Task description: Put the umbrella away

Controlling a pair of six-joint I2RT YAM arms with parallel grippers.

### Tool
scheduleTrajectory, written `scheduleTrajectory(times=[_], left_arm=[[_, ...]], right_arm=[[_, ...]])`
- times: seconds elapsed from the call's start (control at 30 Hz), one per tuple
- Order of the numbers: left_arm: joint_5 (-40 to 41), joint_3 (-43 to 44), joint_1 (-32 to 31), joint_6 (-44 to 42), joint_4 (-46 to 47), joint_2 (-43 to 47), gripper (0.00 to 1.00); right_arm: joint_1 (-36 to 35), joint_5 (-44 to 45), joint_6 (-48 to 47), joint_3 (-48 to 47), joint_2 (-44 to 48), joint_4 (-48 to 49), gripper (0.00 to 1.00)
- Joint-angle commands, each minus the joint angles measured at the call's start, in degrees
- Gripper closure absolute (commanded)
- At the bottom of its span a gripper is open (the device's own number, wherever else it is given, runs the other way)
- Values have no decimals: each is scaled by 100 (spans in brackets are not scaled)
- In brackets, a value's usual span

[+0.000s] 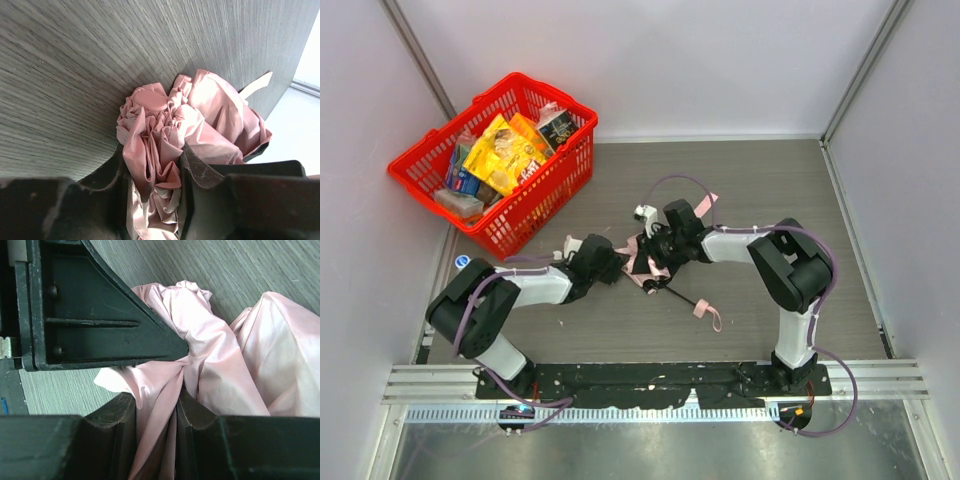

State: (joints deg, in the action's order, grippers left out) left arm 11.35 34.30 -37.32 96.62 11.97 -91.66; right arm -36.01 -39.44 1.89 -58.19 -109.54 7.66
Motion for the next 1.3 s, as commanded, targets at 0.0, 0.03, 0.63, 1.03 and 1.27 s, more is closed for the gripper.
scheduleTrajectory(times=[0.0,0.03,0.63,1.03,1.27], left_arm=[[325,-354,41,-916,-1030,-687,94],[237,-346,41,-978,-1030,-687,96],[-732,-3,41,-609,-2919,-415,100],[-951,-20,128,-328,-3077,-300,100],[-925,-205,251,-363,-2902,-89,100]], right_arm=[[-407,-145,-347,116,-16,-1143,97],[-433,-30,-286,98,11,-1170,93],[-1733,3827,-865,300,1919,-1101,27],[-2929,6256,-1332,379,407,-151,30],[-2885,6106,-752,993,336,235,30]])
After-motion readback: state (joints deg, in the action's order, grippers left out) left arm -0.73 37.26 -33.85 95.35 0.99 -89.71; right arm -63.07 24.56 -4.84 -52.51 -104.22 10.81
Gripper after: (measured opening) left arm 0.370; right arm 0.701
